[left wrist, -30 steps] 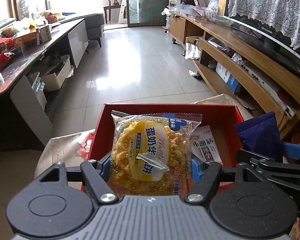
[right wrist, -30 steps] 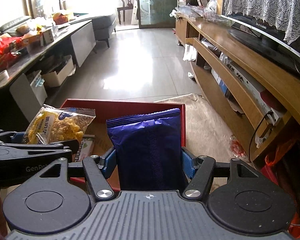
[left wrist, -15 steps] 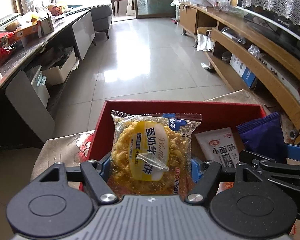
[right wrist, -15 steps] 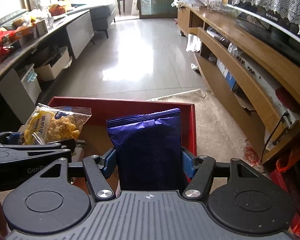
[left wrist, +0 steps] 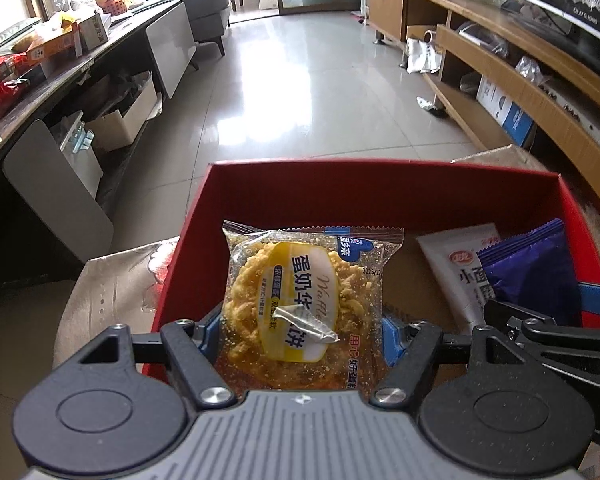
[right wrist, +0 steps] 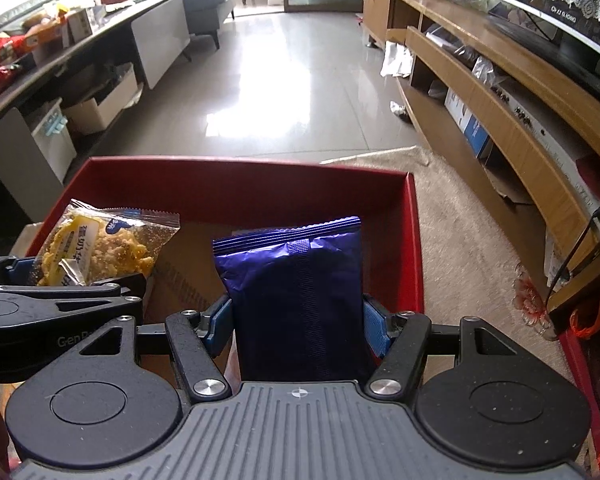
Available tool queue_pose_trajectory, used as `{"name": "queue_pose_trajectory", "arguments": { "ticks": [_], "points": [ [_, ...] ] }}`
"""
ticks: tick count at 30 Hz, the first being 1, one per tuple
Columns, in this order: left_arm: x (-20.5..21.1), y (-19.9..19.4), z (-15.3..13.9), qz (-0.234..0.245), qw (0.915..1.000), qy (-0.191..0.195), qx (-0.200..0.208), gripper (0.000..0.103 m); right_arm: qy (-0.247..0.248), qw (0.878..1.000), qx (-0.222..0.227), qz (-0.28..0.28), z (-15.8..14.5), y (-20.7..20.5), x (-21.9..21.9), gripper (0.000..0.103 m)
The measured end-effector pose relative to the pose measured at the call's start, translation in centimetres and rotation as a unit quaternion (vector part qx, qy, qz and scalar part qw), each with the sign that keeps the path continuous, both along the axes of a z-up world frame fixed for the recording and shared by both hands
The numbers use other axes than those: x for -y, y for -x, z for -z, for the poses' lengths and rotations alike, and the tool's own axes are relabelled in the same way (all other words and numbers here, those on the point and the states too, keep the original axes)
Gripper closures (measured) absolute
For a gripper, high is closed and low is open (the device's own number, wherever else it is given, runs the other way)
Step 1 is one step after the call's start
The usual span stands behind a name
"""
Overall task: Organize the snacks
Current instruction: 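Lift both held snacks and carry them over the red box, then lower the waffle bag and blue pouch into the box, opening both grippers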
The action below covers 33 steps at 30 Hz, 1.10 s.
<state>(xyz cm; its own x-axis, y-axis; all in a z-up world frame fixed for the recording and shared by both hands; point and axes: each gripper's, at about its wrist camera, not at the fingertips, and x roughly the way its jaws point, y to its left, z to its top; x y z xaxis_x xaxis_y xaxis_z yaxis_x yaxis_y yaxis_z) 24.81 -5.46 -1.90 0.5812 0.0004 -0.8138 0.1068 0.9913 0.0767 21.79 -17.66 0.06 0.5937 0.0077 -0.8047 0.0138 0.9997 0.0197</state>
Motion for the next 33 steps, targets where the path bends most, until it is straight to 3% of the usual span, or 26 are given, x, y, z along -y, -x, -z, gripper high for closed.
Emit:
{"name": "queue_pose_trajectory", "arguments": {
  "ticks": [16,33],
  "points": [
    [-0.1,-0.5,1.0,-0.008,0.9997,-0.010,-0.023,0.030,0.015,1.000,-0.014,-0.012,1.1,-0.2,-0.5,0.030],
    [-1.6,0.5,-1.5,-0.019,0.9997,0.015,0.006,0.022,0.010,1.000,0.019,-0.005,-0.6,0.4,0.0,0.019]
  ]
}}
